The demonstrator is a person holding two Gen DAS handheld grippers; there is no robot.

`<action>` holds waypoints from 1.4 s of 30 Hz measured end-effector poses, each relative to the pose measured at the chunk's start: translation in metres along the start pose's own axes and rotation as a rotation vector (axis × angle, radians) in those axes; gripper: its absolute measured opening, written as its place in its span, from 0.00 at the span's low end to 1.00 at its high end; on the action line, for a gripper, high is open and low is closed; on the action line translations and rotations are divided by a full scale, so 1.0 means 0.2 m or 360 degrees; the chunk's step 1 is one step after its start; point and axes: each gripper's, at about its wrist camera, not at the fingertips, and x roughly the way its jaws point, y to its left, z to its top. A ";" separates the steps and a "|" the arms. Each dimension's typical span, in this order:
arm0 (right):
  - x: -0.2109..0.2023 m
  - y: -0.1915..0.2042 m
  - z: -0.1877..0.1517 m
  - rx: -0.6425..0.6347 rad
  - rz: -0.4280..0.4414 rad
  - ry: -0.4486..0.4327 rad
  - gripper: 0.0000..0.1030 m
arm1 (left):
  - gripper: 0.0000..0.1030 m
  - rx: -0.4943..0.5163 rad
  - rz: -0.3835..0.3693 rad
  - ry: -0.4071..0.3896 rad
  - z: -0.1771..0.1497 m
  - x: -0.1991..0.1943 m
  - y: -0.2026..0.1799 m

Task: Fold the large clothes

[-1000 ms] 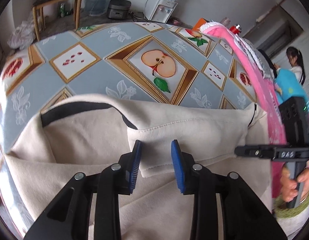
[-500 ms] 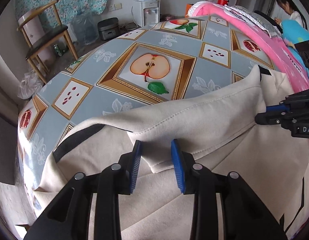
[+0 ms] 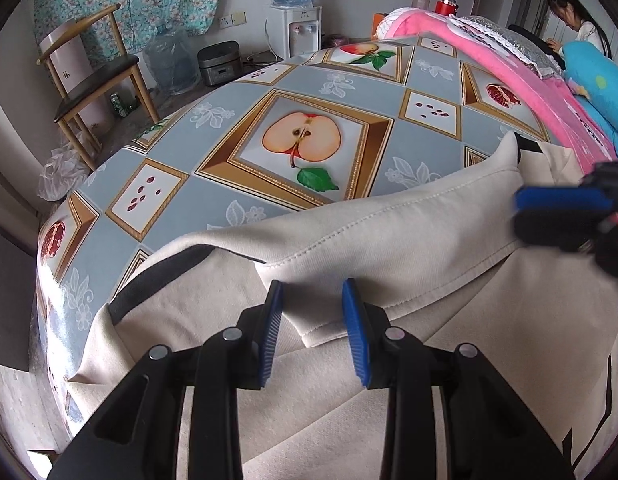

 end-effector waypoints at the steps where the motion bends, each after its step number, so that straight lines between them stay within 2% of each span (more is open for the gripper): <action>1: 0.05 0.01 0.01 -0.0003 0.0010 0.0033 0.13 | 0.29 -0.0005 -0.0006 -0.0011 -0.01 0.00 0.00; 4: 0.20 -0.02 0.00 0.0046 -0.0003 0.0151 0.10 | 0.29 -0.0019 -0.0029 -0.0046 -0.02 -0.02 0.03; 7: 0.20 -0.04 0.01 0.0070 0.0031 0.0145 0.10 | 0.29 -0.0064 -0.0039 -0.0147 -0.03 -0.09 0.08; 11: 0.22 -0.05 0.03 0.0086 0.0051 0.0164 0.10 | 0.29 -0.0176 -0.0195 -0.0292 0.01 -0.21 0.14; 14: 0.23 -0.07 0.03 0.0127 0.0077 0.0160 0.10 | 0.29 -0.0168 -0.0347 -0.0251 0.05 -0.20 0.08; 16: 0.22 -0.07 0.02 0.0170 0.0100 0.0148 0.10 | 0.26 -0.0128 -0.0426 -0.0159 0.05 -0.14 0.01; 17: 0.22 -0.07 0.01 0.0180 0.0102 0.0141 0.10 | 0.24 -0.0099 -0.0418 -0.0102 0.05 -0.10 -0.02; 19: 0.22 -0.06 0.00 0.0176 0.0091 0.0133 0.10 | 0.21 -0.0046 -0.0308 -0.0001 0.03 -0.01 -0.08; 22: 0.19 -0.03 0.01 0.0151 0.0071 0.0148 0.11 | 0.21 -0.0080 -0.0316 -0.0034 0.00 0.01 -0.06; 26: 0.10 -0.03 0.05 0.0140 0.0157 0.0035 0.11 | 0.21 -0.0074 -0.0336 -0.0048 -0.01 0.01 -0.04; 29: 0.15 -0.03 0.07 0.0180 0.0219 0.0031 0.11 | 0.21 -0.0066 -0.0350 -0.0058 -0.01 0.01 -0.03; 32: 0.24 -0.06 0.07 0.0191 0.0201 0.0088 0.11 | 0.20 -0.0020 -0.0313 -0.0068 -0.02 0.00 -0.03; 35: 0.26 -0.07 0.06 0.0210 0.0217 0.0080 0.11 | 0.20 0.0041 -0.0239 -0.0061 -0.02 -0.02 -0.01; 39: 0.26 -0.04 0.06 0.0150 0.0165 0.0084 0.11 | 0.20 -0.0011 -0.0237 -0.0059 -0.03 -0.01 0.05; 42: 0.21 -0.05 0.06 0.0157 0.0204 0.0079 0.11 | 0.20 -0.0001 -0.0214 -0.0067 -0.03 -0.01 0.04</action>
